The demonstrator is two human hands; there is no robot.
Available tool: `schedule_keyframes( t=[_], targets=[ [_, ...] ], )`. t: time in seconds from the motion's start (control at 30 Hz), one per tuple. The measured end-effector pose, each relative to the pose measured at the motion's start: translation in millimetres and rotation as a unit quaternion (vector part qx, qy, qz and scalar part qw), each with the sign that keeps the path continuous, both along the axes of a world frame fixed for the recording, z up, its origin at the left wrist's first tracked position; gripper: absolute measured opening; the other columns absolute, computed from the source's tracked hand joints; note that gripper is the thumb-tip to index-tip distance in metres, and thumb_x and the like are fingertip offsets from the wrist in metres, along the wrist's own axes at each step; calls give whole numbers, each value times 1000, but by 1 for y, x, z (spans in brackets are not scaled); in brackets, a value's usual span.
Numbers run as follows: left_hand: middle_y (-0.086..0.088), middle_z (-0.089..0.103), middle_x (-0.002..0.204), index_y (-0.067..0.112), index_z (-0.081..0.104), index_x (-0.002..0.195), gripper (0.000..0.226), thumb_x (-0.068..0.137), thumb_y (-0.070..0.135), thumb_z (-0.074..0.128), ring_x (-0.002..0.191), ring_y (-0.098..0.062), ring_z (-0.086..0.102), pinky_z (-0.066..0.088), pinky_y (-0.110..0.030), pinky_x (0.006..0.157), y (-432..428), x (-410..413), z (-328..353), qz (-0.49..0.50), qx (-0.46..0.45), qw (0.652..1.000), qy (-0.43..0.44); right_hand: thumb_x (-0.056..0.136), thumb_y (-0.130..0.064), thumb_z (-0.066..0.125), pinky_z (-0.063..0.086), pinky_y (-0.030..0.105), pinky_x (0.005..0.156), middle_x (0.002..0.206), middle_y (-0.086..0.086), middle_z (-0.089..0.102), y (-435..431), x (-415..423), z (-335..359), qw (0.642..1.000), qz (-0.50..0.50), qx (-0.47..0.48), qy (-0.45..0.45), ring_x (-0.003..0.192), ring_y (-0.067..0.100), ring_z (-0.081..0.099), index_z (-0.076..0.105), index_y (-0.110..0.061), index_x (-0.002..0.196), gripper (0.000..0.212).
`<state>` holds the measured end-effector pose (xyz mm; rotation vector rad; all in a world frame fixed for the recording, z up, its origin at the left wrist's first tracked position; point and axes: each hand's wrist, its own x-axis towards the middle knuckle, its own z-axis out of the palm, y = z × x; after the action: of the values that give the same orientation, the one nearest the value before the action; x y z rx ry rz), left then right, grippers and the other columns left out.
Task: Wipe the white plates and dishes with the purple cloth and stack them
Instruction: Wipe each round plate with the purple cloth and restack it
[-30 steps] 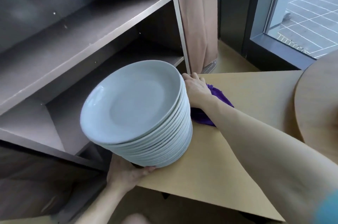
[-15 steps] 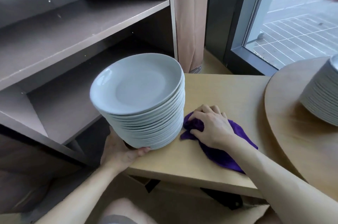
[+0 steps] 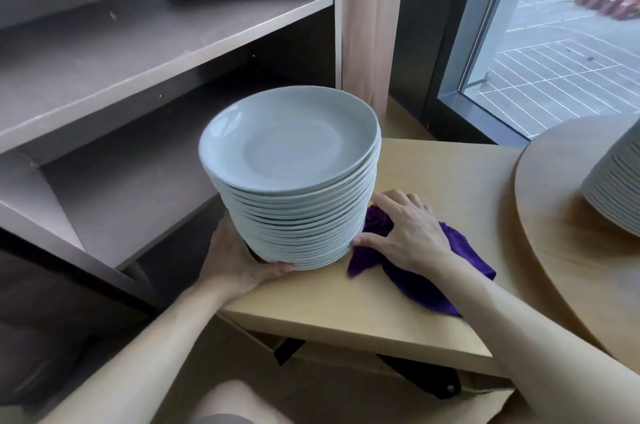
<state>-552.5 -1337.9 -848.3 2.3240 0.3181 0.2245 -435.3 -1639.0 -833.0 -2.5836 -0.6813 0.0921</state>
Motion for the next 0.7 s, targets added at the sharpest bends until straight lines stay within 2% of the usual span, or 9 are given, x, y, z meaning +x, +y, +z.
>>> schedule_keyframes(
  t=[0.03,0.13,0.23,0.33,0.4,0.47,0.57,0.7],
  targets=[
    [27,34,144,58,22,146,133,33,89,84,143,-10,32,36,-47,115,0,3,1,-6,5,1000,1,68,-103,34,38,37,96,129,-17,51,0,4,-1,1000,5,1,-3,118,15,43,30,-54,150,95],
    [19,36,152,47,20,153,138,37,93,80,145,-14,31,34,-54,118,-2,18,3,-13,29,999,-5,74,-98,37,40,38,95,125,-19,51,0,13,-3,1000,-1,19,0,115,14,44,32,-53,149,87],
    [19,40,151,47,22,151,134,39,89,83,143,-13,37,39,-55,115,-8,33,5,-13,5,999,-31,79,-91,42,43,44,98,123,-19,52,0,25,-2,999,-15,42,16,116,16,45,34,-55,149,79],
    [30,40,148,54,21,150,131,41,83,88,139,1,40,43,-42,112,-17,45,4,-15,-32,997,-67,84,-84,46,44,47,99,126,-16,54,1,40,-3,998,-33,56,24,121,18,45,35,-57,148,70],
    [43,36,143,60,16,148,131,41,82,89,134,18,36,39,-26,106,-23,53,5,-4,-46,994,-96,89,-78,48,44,47,97,128,-14,54,3,49,-4,997,-47,59,23,123,19,45,39,-56,147,63],
    [47,35,141,61,14,148,132,41,83,88,130,24,34,35,-18,101,-28,59,8,13,-48,993,-107,91,-76,47,44,46,97,129,-14,55,7,57,-5,996,-64,62,22,125,19,45,45,-53,145,59],
    [42,37,141,50,16,152,136,40,87,85,134,10,41,42,-24,104,-34,69,7,38,-33,993,-106,95,-70,48,43,46,100,131,-12,55,9,68,-4,994,-85,65,23,126,21,45,51,-50,143,52],
    [19,42,150,44,14,151,136,41,92,79,140,-15,44,46,-45,111,-34,81,4,61,-8,993,-98,98,-66,47,42,46,101,133,-12,55,14,74,-2,993,-93,64,17,127,21,44,54,-49,141,47]
  ],
)
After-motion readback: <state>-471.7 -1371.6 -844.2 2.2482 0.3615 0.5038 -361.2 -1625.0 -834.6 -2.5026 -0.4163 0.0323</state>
